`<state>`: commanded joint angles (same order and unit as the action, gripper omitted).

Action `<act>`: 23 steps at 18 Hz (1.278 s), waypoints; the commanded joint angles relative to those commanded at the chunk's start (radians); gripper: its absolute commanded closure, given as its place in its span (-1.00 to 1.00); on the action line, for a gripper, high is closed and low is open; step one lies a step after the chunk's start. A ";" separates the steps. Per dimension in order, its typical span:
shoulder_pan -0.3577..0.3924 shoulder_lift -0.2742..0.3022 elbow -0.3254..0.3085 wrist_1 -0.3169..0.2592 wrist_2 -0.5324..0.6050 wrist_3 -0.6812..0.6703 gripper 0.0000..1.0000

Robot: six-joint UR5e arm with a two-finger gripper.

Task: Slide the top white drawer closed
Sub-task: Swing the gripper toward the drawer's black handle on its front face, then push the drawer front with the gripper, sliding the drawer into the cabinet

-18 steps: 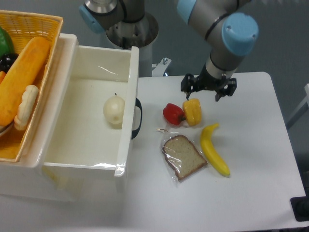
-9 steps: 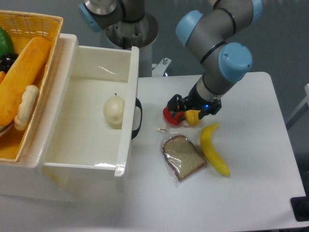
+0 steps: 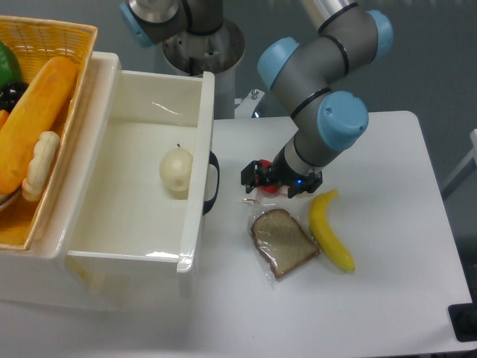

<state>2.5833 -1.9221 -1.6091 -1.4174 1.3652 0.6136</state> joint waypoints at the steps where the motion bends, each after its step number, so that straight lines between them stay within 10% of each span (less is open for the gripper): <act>1: -0.008 -0.002 0.000 0.000 0.000 -0.002 -1.00; 23: -0.064 -0.011 0.002 0.000 -0.009 0.012 -1.00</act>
<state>2.5188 -1.9328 -1.6076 -1.4174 1.3560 0.6259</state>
